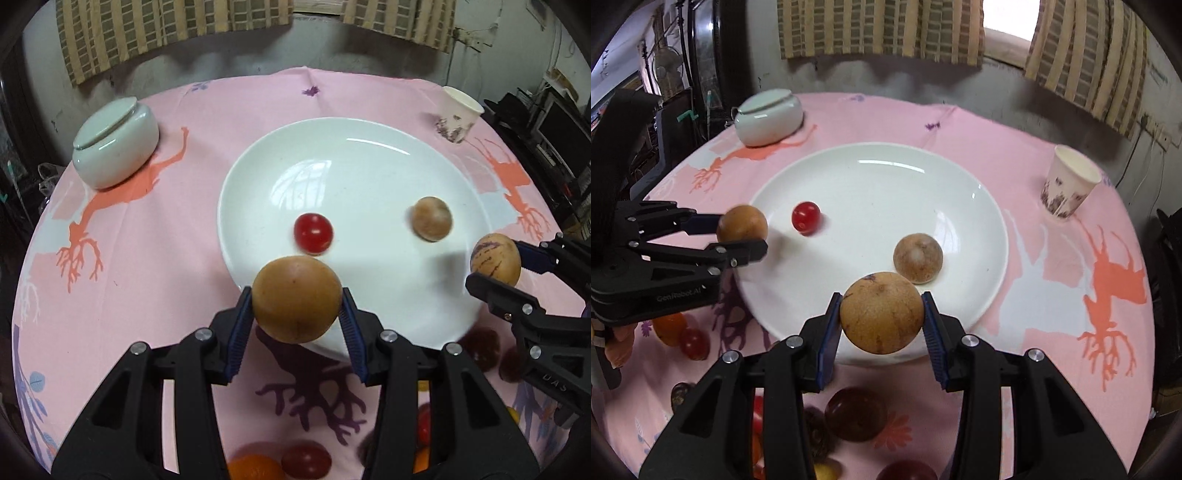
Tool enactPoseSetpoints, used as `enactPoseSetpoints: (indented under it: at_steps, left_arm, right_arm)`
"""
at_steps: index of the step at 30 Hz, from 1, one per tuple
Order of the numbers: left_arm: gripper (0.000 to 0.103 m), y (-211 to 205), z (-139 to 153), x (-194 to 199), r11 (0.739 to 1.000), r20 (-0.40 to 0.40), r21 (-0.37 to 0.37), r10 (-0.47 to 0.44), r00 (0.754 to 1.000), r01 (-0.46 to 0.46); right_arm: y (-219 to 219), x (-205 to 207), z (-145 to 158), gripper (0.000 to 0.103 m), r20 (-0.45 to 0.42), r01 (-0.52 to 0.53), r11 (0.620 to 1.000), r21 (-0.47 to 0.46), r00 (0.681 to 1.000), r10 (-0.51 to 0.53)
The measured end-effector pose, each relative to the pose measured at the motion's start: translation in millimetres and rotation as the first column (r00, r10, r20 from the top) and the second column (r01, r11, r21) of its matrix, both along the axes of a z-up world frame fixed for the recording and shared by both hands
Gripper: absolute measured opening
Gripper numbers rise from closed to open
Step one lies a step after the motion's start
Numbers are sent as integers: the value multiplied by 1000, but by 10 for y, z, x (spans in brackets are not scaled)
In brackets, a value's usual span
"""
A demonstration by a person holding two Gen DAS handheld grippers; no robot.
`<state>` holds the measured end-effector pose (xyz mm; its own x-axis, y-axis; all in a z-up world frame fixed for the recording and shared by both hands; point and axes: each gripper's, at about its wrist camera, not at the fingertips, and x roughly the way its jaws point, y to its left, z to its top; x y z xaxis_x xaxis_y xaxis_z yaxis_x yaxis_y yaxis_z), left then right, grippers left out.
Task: Organize fruits
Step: 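Carry both fruits onto the white plate and open both tools, then grasp a dark purple round fruit with the left tool while the right tool grasps a yellow-green fruit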
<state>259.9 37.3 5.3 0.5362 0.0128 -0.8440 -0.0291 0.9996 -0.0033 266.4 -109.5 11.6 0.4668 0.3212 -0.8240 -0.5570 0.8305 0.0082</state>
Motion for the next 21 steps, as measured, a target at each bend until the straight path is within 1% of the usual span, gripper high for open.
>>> enactPoseSetpoints:
  at_steps: [2,4,5,6,7,8,10,13,14,16,19,21]
  left_arm:
    - [47,-6,-9,35,1000,3,10,-3,1000,3]
    - [49,0,-10,61,1000,4,-4,3,1000,-3]
    - [58,2,-12,72,1000,5,-17,3,1000,-3]
    - [67,2,-16,89,1000,7,-26,6,1000,-6]
    - [68,2,-13,89,1000,16,-25,10,1000,-10]
    - [69,-6,-3,77,1000,24,-18,13,1000,-13]
    - [72,-9,55,21,1000,38,-28,3,999,-2]
    - [76,6,185,-144,1000,70,-28,3,998,-1]
    - [80,13,227,-204,999,78,-38,-2,997,5]
    - [81,22,311,-370,999,96,-45,-9,995,13]
    - [83,16,399,-682,998,123,-51,-32,992,38]
    - [85,-4,421,-905,997,134,-49,-50,990,57]
  right_arm:
    - [24,75,-86,43,-16,22,1000,-14,1000,-22]
    - [43,144,-175,46,-47,38,999,-16,998,-39]
    - [45,159,-193,48,-55,47,999,-11,997,-47]
    - [35,165,-181,49,-54,62,998,1,997,-62]
    - [18,152,-154,49,-50,72,997,16,996,-71]
    - [-6,125,-110,53,-43,76,996,38,996,-74]
    - [-80,16,23,60,-8,74,995,73,997,-73]
    - [-247,-179,215,61,27,72,992,103,997,-75]
    - [-316,-248,266,61,37,76,991,108,996,-80]
    - [-478,-417,355,61,58,97,990,101,993,-103]
    - [-723,-703,413,67,65,106,987,123,991,-115]
    - [-857,-883,408,67,65,124,985,121,989,-133]
